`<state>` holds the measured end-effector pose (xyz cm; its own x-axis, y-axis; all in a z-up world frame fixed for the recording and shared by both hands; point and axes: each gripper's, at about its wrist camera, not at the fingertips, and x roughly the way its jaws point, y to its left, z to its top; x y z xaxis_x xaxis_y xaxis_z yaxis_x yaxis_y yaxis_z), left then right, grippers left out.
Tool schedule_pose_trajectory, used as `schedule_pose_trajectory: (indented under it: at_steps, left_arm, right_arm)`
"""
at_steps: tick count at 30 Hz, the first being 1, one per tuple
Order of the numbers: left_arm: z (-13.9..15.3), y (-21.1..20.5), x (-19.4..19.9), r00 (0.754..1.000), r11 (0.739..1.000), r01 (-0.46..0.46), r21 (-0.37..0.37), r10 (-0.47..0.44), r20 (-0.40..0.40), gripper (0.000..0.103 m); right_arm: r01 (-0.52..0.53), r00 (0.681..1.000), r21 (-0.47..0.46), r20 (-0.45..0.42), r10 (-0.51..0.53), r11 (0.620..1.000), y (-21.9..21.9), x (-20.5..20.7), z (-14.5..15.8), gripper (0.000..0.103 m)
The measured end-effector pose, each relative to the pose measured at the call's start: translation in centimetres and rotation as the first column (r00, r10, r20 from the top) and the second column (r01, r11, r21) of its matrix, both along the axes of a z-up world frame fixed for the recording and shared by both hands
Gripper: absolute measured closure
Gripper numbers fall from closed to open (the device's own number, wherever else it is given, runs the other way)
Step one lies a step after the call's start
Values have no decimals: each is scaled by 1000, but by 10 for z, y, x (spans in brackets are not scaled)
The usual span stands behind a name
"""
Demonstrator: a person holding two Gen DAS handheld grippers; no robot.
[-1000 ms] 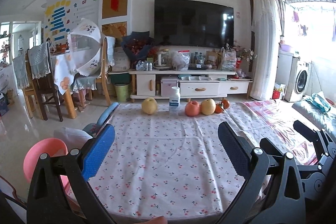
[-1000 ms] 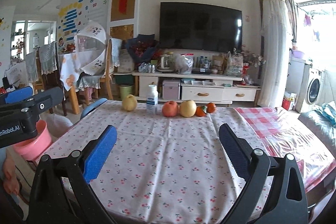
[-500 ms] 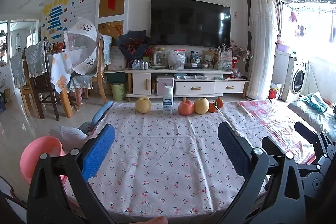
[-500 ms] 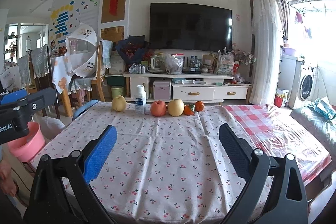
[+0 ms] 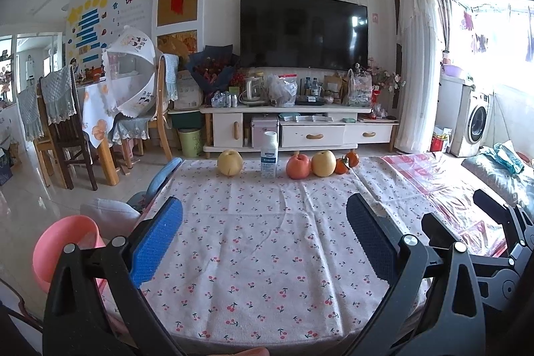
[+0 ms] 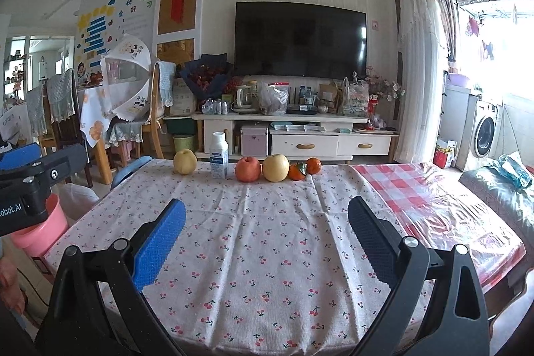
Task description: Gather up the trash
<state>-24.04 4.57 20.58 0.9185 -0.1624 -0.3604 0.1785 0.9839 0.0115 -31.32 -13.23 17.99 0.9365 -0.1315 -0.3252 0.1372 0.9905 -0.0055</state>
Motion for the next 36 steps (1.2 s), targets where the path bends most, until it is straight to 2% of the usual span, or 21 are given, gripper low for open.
schedule_pose_trajectory:
  at_steps: [17,27,33,36]
  left_arm:
    - [-21,-6,30,999,1000,-1,24,2,-33,4]
    - [-48,-11,60,998,999,11,30,-9,-70,4]
    - [-74,-16,95,989,999,-18,42,24,-143,4]
    - [-94,-19,121,978,997,-46,56,57,-200,4]
  right_arm:
    - [-7,999,22,-52,8,1000,-7,29,-26,6]
    - [-15,993,28,-120,18,1000,-11,61,-50,6]
    - [-29,985,25,-172,33,999,-12,94,-64,6]
    - [-44,973,46,-224,54,998,-14,123,-76,6]
